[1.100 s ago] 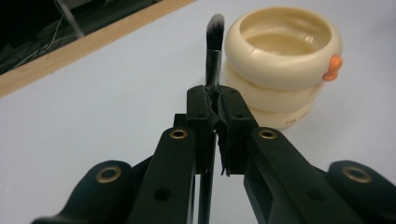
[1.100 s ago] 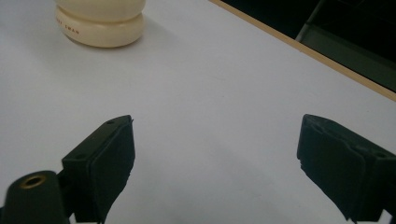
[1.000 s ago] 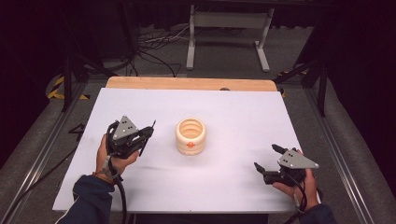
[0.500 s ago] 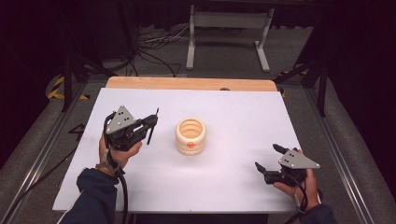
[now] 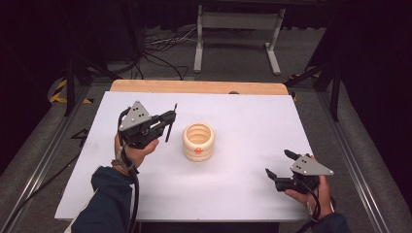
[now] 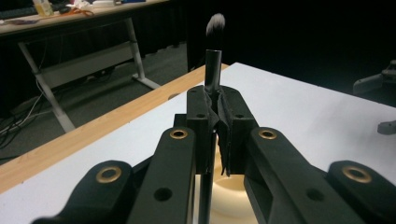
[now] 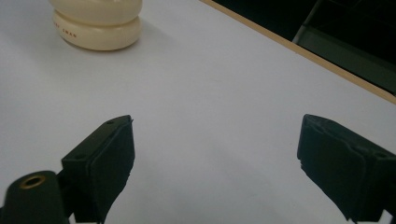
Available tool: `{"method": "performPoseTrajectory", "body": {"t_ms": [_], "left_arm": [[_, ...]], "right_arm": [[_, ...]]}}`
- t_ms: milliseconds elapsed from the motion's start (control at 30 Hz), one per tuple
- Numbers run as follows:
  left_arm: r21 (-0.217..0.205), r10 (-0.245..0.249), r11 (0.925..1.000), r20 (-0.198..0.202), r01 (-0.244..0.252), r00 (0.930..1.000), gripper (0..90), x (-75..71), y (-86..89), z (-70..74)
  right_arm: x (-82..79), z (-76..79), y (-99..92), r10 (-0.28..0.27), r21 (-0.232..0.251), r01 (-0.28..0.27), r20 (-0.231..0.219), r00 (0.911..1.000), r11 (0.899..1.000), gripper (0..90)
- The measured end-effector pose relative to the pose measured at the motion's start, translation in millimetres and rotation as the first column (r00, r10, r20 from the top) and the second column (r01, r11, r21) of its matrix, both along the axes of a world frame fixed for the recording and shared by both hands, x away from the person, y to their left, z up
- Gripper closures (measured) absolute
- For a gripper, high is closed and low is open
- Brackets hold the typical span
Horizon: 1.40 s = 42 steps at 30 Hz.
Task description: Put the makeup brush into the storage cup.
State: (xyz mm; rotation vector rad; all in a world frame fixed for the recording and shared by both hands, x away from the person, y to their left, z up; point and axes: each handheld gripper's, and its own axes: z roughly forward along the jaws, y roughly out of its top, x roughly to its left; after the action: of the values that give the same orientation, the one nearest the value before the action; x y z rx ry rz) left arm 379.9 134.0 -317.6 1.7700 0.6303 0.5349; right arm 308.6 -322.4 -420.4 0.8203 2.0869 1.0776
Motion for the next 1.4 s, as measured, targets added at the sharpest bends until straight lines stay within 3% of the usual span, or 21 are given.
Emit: {"method": "performPoseTrajectory", "body": {"t_ms": [267, 533, 900, 1200, 1400], "left_arm": [[-0.029, -0.024, 0.9993, 0.017, 0.024, 0.9996, 83.8, 7.4, -14.1, -0.3], [-0.085, -0.067, 0.9939, 0.039, 0.070, 0.9970, 83.7, 14.0, -24.9, -3.0], [-0.122, -0.098, 0.9871, 0.053, 0.104, 0.9938, 83.7, 19.2, -38.9, -9.4], [-0.149, -0.134, 0.9787, 0.057, 0.142, 0.9893, 83.7, 28.6, -43.8, -18.3], [-0.140, -0.130, 0.9808, 0.054, 0.136, 0.9901, 83.7, 34.0, -49.8, -28.2]], "right_arm": [[-0.2, 1.9, -2.7, -0.010, 0.019, 0.010, 0.010, 0.9999, 1.000, 11.7], [-1.4, 4.1, -5.6, -0.018, 0.040, 0.016, 0.031, 0.9994, 0.999, 10.8], [-5.6, 12.3, -14.1, -0.029, 0.149, 0.016, 0.085, 0.9959, 0.989, 4.3], [-11.3, 19.9, -21.2, -0.048, 0.211, 0.013, 0.161, 0.9858, 0.977, 3.0], [-15.9, 24.0, -22.4, -0.054, 0.241, 0.002, 0.206, 0.9770, 0.971, 3.6]]}}
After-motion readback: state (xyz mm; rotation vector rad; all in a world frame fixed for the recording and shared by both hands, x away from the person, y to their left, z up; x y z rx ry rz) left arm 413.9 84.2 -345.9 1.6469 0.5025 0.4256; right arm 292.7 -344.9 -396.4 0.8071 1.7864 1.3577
